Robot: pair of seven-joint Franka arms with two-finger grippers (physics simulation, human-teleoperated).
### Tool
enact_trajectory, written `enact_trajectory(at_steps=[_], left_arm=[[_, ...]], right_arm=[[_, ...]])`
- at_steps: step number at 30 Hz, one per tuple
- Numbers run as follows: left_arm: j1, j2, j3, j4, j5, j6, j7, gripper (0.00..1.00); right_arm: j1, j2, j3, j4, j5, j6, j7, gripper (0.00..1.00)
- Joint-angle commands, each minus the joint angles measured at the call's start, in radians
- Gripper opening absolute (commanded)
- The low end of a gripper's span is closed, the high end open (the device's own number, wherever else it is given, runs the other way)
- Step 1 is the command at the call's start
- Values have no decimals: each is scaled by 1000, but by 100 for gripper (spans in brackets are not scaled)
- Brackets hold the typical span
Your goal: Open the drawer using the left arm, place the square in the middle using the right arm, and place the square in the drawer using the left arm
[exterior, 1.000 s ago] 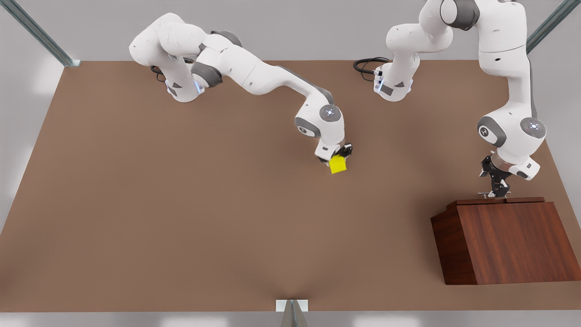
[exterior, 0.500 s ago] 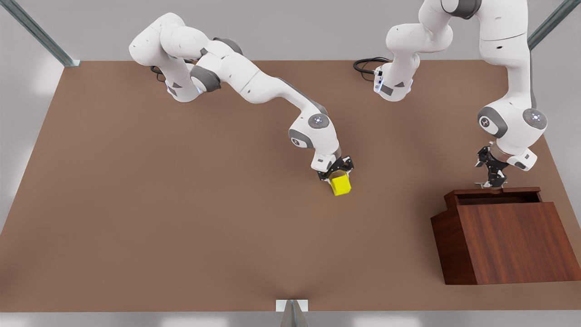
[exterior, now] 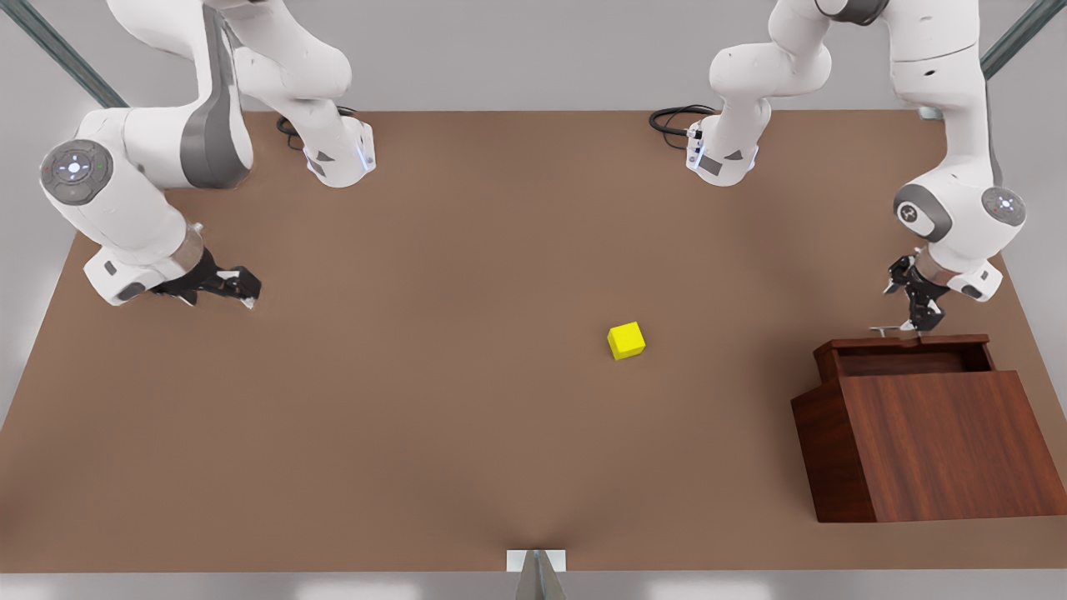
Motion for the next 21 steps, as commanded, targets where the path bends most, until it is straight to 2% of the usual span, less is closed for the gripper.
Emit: enact_trajectory(at_steps=[1,2,3,12,14,17,18,19,21], left_arm=[[-3,0,0,-5,14,0,0,100],[-3,-1,0,-14,18,1,0,100],[-3,0,0,-18,18,1,0,100],[-3,-26,0,-63,24,-2,2,100],[-3,-77,0,-112,65,-2,0,100],[-4,-159,9,-113,67,-103,0,100],[-21,-291,29,-100,91,-270,-3,100],[-68,-331,26,-60,94,-328,0,100],[-130,-339,-12,28,82,-377,138,100]], right_arm=[[12,-3,-12,3,12,-10,-17,100],[66,-12,-102,3,23,-11,-51,100],[69,-6,-119,3,26,-27,-77,100],[-3,22,-122,122,54,-76,-154,100],[-5,20,-125,135,54,-76,-154,100],[-5,23,-145,151,55,-100,-154,100],[-6,20,-158,149,81,-107,-154,100],[-6,9,-171,149,83,-139,-155,100],[-3,11,-194,145,83,-142,-155,100]])
